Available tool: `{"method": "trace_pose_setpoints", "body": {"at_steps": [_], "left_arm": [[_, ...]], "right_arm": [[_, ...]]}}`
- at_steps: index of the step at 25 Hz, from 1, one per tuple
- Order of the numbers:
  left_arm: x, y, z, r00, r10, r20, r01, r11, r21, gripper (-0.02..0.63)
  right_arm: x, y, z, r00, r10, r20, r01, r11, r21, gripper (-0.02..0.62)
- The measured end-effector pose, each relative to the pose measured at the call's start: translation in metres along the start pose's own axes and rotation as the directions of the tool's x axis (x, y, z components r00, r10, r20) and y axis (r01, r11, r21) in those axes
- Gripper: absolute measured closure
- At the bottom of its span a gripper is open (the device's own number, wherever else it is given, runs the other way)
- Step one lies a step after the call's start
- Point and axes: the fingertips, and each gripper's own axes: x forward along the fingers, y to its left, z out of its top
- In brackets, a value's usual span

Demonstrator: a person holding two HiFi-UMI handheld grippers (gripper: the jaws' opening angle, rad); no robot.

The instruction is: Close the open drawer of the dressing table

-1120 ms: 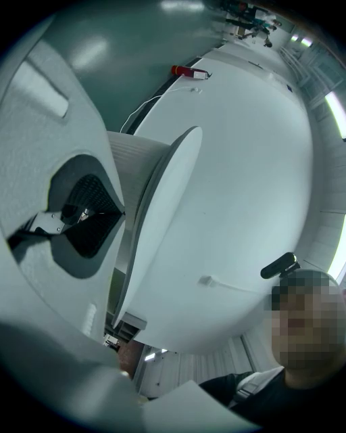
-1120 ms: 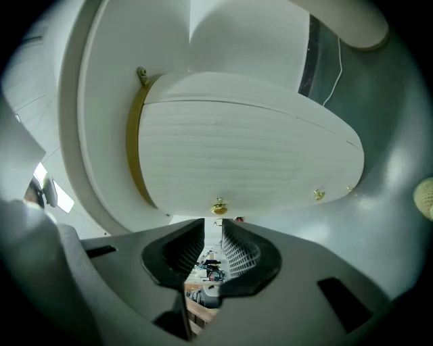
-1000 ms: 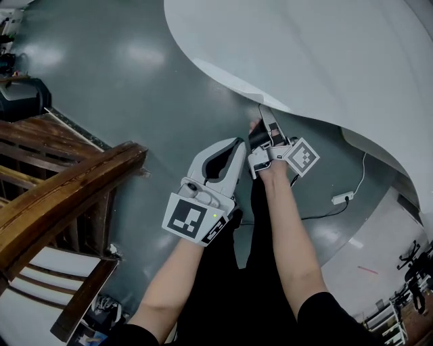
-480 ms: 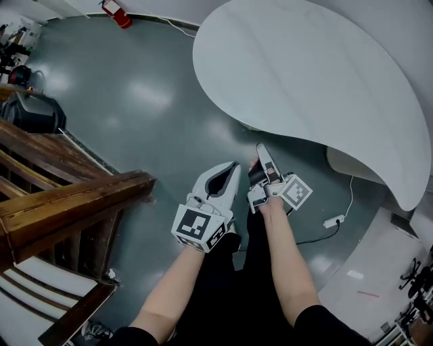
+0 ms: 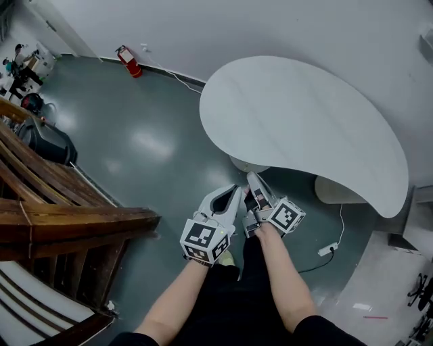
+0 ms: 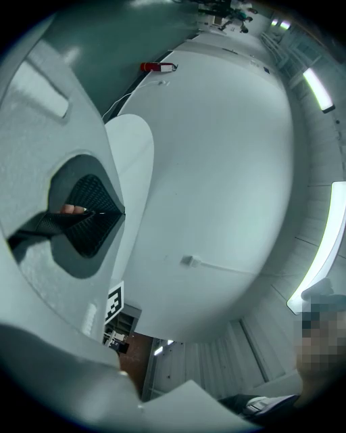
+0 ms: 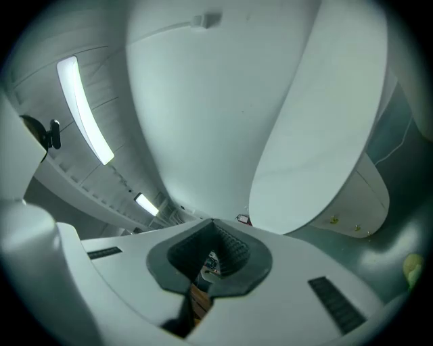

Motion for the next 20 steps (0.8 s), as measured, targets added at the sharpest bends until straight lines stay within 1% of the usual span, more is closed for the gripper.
{"method": "trace_pose_setpoints", "body": {"at_steps": [5,11,20], "left_arm": [[-0.019,-0.024,0.037,0.999,-0.013,0.039,0.012,1.0,0.028,0.597],[-0.041,-0.033,0.071,0.998,-0.003,0.068,0.0,0.999,0.042,0.597],[-0.065,-0.054,0.11,0.992,-0.019,0.121,0.008,0.996,0.091,0.597]], "right_arm": [[-0.007,0.059,0.011,0.999,0.021,-0.037,-0.026,0.99,-0.141,0.579],[-0.016,0.116,0.023,0.998,0.029,-0.056,-0.045,0.951,-0.306,0.58],[-0.022,0.181,0.032,0.996,0.069,-0.055,-0.086,0.898,-0.432,0.58]]}}
